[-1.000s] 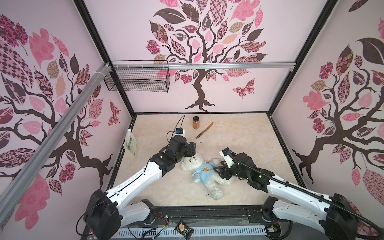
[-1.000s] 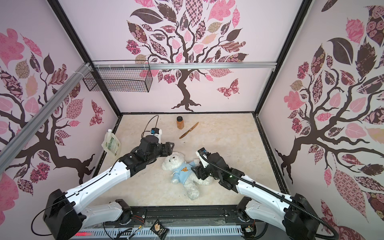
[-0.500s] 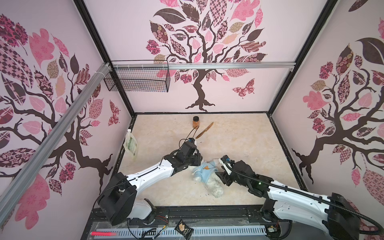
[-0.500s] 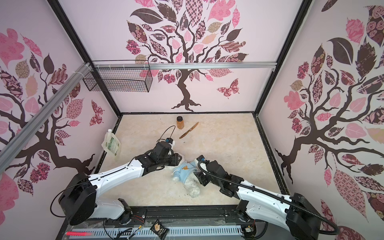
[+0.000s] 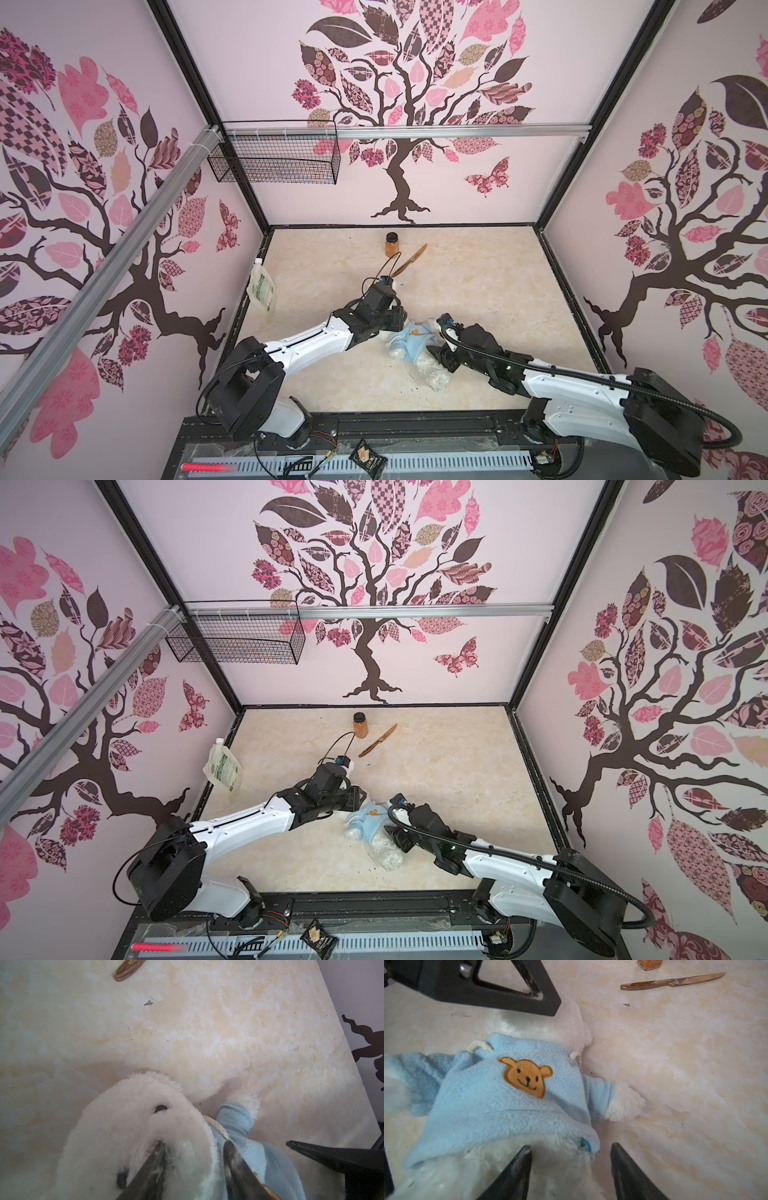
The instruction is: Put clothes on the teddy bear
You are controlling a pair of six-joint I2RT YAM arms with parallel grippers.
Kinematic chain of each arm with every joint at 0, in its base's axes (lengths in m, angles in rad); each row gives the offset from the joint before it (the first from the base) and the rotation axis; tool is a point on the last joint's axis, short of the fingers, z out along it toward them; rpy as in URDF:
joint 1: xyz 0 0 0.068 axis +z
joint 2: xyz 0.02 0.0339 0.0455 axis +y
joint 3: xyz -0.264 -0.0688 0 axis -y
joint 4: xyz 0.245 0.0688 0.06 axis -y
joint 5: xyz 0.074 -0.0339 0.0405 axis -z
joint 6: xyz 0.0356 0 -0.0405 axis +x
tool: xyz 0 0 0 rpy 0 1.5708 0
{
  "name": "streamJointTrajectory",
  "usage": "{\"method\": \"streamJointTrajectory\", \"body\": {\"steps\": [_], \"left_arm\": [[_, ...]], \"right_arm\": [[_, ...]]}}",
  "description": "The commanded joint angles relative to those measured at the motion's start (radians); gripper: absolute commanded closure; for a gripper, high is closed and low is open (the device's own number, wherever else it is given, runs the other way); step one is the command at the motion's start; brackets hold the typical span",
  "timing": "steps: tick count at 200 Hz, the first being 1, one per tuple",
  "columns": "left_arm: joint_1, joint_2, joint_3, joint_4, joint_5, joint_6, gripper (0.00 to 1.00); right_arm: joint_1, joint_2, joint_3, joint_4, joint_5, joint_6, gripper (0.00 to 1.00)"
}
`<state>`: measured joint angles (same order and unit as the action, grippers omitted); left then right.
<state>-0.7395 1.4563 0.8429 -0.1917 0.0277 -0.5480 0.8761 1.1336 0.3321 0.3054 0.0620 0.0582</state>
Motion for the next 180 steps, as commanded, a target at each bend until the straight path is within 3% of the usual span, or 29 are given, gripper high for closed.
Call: {"method": "streamJointTrajectory", "body": {"steps": [1,52,86,136,180], "left_arm": [[0.002,0.021,-0.019,-0.029,0.032,0.016,0.53],[0.003,0.048,-0.021,-0.030,0.066,0.031,0.54],[0.004,0.069,-0.022,-0.034,0.072,0.042,0.55],[0.007,0.100,-0.025,-0.045,0.075,0.056,0.56],[0.010,0.125,-0.023,-0.051,0.067,0.063,0.57]], "right_arm": [[0.010,0.053,0.046,0.073,0.024,-0.057,0.34],[0.061,0.158,0.065,0.223,0.120,-0.178,0.30],[0.113,0.224,0.074,0.334,0.280,-0.285,0.32],[0.139,0.140,0.039,0.405,0.497,-0.339,0.38],[0.157,0.003,-0.012,0.391,0.615,-0.335,0.44]]}}
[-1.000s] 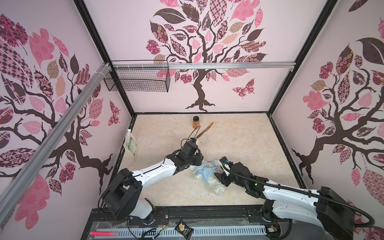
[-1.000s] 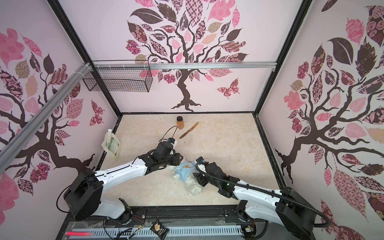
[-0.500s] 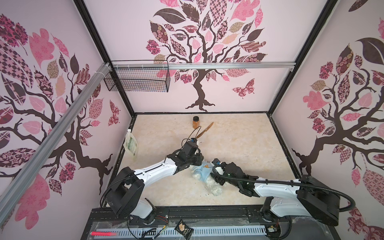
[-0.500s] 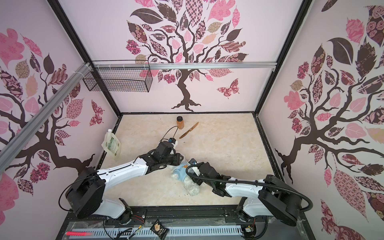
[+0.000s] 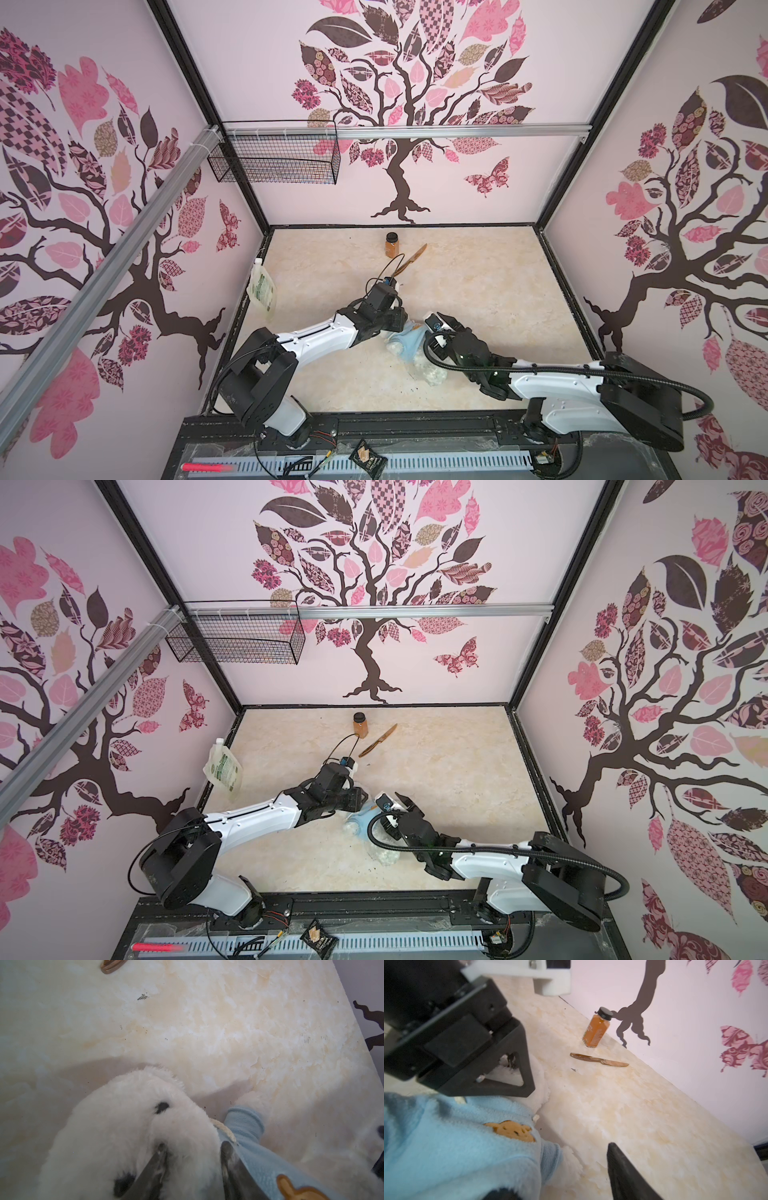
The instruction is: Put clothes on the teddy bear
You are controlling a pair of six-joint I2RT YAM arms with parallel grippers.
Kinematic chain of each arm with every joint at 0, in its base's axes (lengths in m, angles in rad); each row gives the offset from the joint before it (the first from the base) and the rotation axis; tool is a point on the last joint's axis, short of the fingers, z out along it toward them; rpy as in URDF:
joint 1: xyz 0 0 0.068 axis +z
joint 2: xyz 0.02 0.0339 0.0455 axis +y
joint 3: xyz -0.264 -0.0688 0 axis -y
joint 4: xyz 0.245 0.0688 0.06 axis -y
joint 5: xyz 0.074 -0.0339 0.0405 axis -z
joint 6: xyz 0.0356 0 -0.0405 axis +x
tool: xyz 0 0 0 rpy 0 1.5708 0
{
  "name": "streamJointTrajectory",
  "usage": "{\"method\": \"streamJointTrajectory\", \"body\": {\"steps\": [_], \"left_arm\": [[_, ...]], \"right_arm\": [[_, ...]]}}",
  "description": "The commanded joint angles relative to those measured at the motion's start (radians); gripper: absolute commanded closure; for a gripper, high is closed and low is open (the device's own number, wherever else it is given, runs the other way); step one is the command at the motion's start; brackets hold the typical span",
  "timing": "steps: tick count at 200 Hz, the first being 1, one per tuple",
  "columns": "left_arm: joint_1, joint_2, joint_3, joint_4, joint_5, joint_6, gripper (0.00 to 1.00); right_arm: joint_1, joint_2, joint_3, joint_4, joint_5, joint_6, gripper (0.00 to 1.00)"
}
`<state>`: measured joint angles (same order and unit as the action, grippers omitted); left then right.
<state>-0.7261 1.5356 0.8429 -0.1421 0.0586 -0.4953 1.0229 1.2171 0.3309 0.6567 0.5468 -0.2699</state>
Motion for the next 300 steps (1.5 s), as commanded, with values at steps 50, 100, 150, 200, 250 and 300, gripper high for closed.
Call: {"method": "streamJointTrajectory", "body": {"steps": [50,100,150,200,250,300], "left_arm": [[0.002,0.049,-0.024,-0.111,0.025,0.016,0.57],[0.007,0.048,-0.019,-0.112,0.026,0.018,0.57],[0.007,0.039,-0.018,-0.111,0.029,0.019,0.56],[0.007,0.029,-0.022,-0.110,0.038,0.018,0.56],[0.006,0.023,-0.022,-0.109,0.047,0.018,0.56],[0.007,0.026,-0.025,-0.112,0.047,0.019,0.56]], "right_arm": [[0.009,-0.147,-0.010,-0.057,0.195,0.051,0.46],[0.007,-0.266,-0.022,-0.226,0.063,0.164,0.44],[-0.001,-0.264,-0.001,-0.417,-0.223,0.282,0.42],[-0.037,-0.126,0.034,-0.353,-0.260,0.247,0.39],[-0.037,0.058,0.100,-0.188,-0.199,0.134,0.42],[-0.025,0.107,0.110,-0.047,-0.024,0.020,0.60]]}}
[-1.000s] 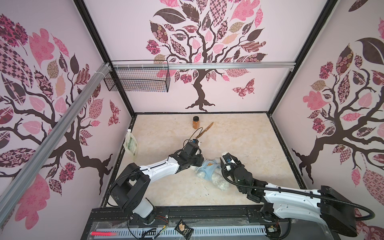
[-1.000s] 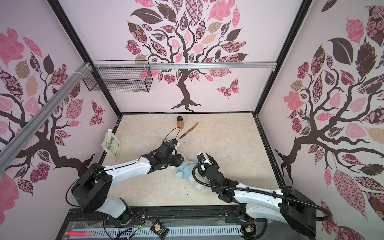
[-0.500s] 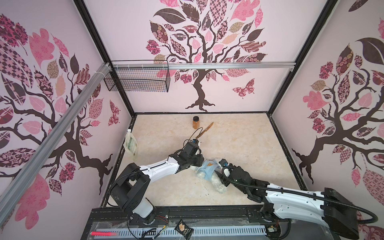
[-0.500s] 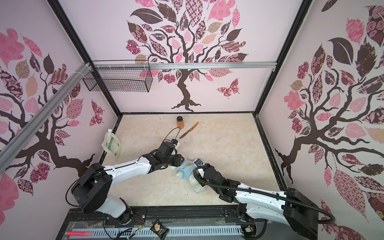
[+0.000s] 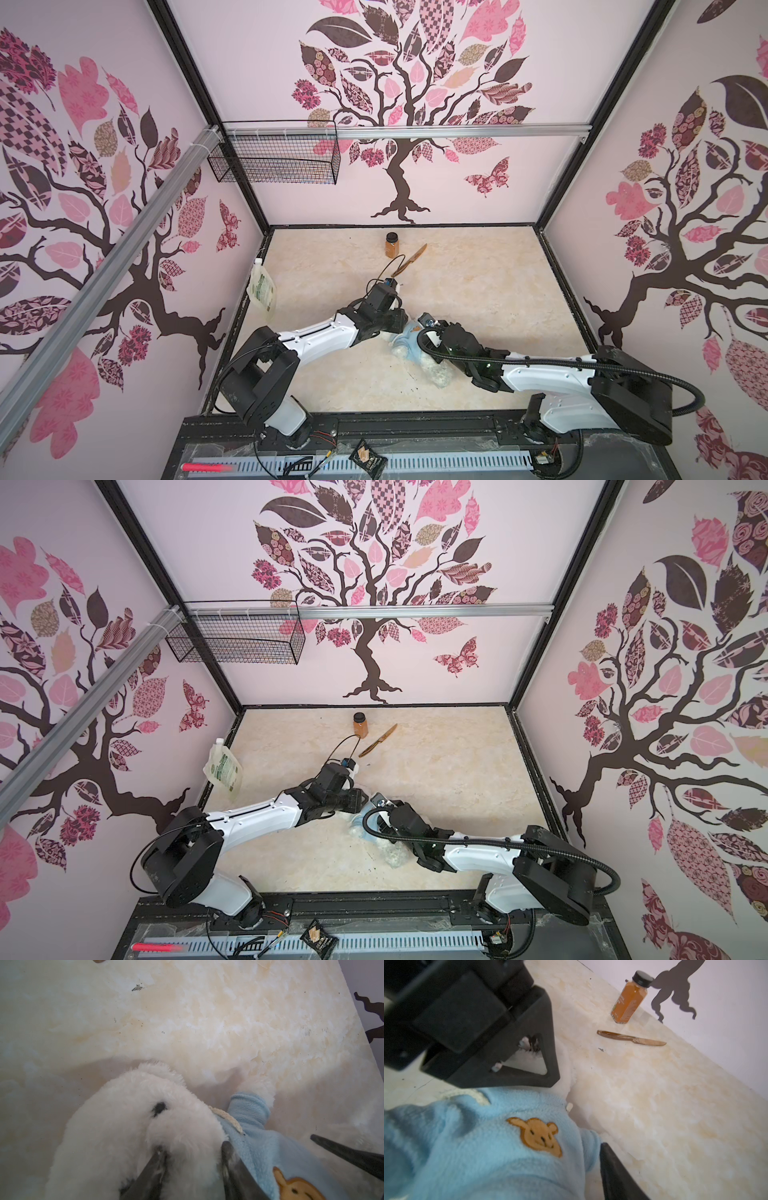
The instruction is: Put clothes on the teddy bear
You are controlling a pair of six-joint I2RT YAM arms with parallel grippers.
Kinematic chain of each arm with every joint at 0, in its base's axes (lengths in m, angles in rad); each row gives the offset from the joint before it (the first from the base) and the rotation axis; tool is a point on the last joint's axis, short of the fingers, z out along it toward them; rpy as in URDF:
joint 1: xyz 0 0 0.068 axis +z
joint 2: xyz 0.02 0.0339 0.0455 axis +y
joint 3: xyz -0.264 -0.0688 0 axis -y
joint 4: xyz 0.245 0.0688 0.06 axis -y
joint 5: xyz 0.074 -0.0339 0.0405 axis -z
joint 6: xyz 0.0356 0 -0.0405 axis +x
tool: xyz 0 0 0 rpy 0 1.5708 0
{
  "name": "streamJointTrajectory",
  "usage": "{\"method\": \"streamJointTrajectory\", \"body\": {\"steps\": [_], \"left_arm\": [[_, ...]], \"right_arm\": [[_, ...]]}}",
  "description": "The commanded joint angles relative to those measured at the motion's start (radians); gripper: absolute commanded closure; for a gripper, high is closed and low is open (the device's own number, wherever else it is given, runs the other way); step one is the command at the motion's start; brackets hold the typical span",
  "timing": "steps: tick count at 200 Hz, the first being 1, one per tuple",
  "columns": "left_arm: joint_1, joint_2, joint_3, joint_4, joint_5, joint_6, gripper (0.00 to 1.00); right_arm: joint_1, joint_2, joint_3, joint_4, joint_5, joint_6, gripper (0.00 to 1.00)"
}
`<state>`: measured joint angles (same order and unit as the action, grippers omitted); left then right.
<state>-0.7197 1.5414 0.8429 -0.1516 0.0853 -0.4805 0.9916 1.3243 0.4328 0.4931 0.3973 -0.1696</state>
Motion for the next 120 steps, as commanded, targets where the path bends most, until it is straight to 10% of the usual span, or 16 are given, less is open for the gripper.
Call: {"method": "streamJointTrajectory", "body": {"steps": [1,120], "left_arm": [[0.000,0.021,-0.026,-0.102,0.020,0.004,0.56],[0.000,0.066,-0.022,-0.112,0.017,0.011,0.57]], "right_arm": [[0.008,-0.002,0.007,0.119,0.129,-0.084,0.60],[0.044,-0.043,-0.088,0.363,0.450,-0.215,0.77]]}}
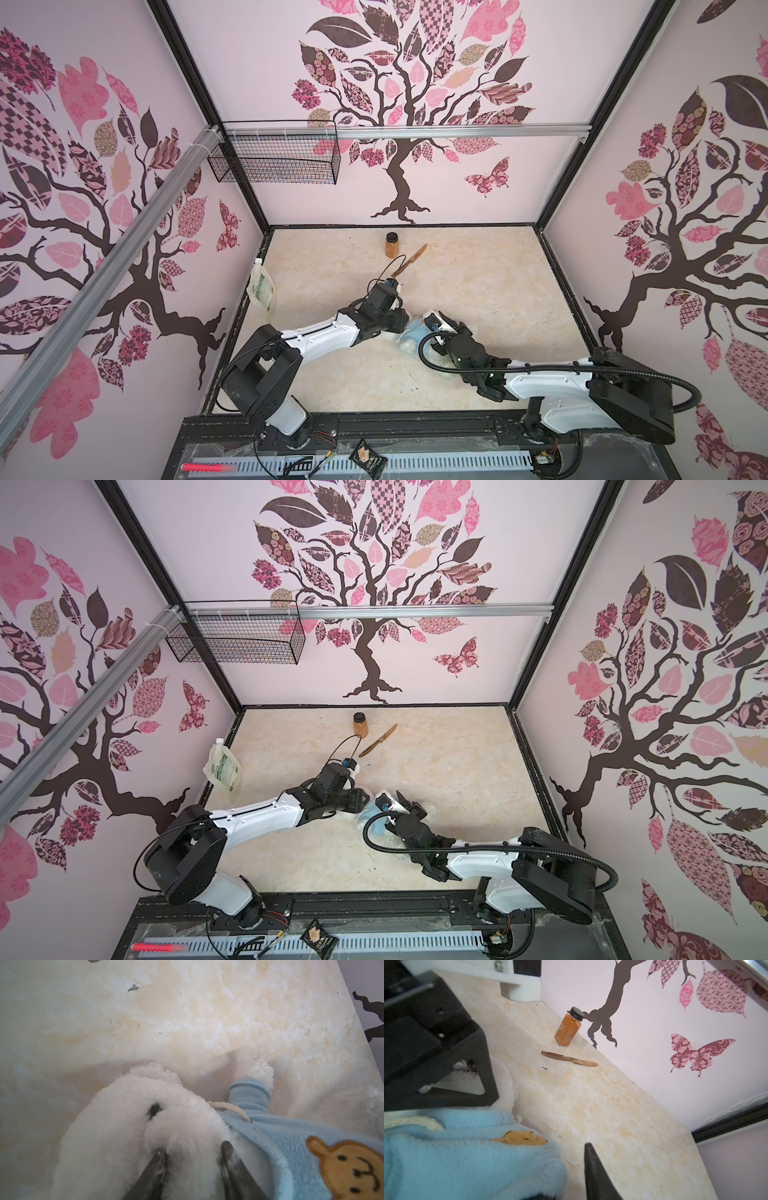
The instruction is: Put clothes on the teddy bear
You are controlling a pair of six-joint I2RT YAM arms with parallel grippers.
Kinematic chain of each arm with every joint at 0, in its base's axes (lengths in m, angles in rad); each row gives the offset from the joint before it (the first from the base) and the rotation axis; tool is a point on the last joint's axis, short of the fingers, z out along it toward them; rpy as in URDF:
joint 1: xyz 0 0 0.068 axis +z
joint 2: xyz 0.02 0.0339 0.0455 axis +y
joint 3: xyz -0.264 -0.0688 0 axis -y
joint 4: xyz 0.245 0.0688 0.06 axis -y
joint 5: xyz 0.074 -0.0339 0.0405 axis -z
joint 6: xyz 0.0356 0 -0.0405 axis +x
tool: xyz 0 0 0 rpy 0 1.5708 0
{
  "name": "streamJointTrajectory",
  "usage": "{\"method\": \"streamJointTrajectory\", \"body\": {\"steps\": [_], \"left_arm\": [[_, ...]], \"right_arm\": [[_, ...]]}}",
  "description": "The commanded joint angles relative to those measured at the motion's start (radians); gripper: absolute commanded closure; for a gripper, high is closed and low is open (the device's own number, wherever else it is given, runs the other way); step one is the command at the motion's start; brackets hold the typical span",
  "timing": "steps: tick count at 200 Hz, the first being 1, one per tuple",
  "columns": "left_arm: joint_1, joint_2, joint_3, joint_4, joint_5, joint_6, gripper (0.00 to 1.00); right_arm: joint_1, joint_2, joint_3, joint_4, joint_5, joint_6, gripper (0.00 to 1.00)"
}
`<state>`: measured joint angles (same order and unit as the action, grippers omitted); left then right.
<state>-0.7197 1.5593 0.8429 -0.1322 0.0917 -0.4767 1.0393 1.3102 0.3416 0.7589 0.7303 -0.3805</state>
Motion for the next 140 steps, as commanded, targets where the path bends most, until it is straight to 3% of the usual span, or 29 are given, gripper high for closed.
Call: {"method": "streamJointTrajectory", "body": {"steps": [1,54,79,105,140], "left_arm": [[0.000,0.049,-0.022,-0.131,0.009,0.007,0.57],[0.000,0.062,-0.019,-0.136,-0.001,0.013,0.57],[0.000,0.065,-0.018,-0.136,-0.004,0.014,0.57],[0.002,0.065,-0.018,-0.137,-0.007,0.014,0.58],[0.002,0.064,-0.016,-0.138,-0.007,0.016,0.57]], "right_arm": [[-0.003,-0.029,0.002,0.097,0.118,-0.004,0.77],[-0.004,-0.087,-0.012,0.011,0.156,0.092,0.81],[-0.011,-0.169,-0.012,-0.136,0.146,0.208,0.82],[-0.051,-0.294,-0.005,-0.356,0.065,0.354,0.81],[-0.142,-0.477,0.012,-0.607,-0.159,0.500,0.78]]}}
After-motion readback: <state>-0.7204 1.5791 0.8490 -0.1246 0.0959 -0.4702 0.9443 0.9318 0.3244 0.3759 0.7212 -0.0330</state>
